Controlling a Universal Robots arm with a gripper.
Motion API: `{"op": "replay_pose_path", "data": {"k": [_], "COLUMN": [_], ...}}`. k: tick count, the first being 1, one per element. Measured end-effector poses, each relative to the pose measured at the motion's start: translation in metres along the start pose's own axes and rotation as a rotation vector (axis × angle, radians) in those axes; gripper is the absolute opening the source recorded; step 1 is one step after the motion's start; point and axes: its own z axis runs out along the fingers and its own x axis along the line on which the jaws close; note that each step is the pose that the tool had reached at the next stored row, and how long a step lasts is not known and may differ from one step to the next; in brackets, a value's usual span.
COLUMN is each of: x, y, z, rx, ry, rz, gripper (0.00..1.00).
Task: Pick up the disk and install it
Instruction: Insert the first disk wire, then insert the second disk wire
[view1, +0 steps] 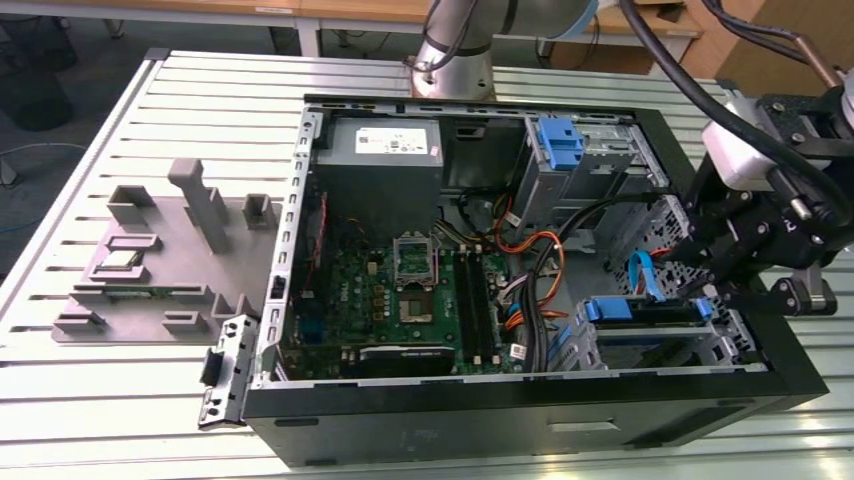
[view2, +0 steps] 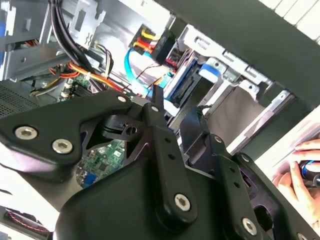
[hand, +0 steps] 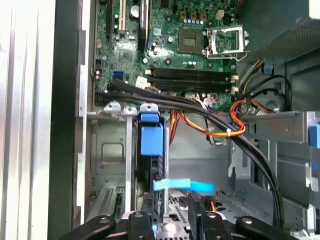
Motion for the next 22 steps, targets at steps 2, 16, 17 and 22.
{"op": "replay_pose_path", "data": {"k": [2,16,17,22], "x": [0.0,-0.0002,-0.0007,-0.008], "y": [-0.0022,-0.0018,-0.0018,-0.0018], "z": [0.0,0.0,0.0,0.0011], "rx": [0.0,0.0,0.0,0.0], "ry": [0.0,-0.0001,0.0001,0.0], "rz": [0.0,0.0,0.0,0.0], "gripper": [0.41,0.41,0.41,0.41]}}
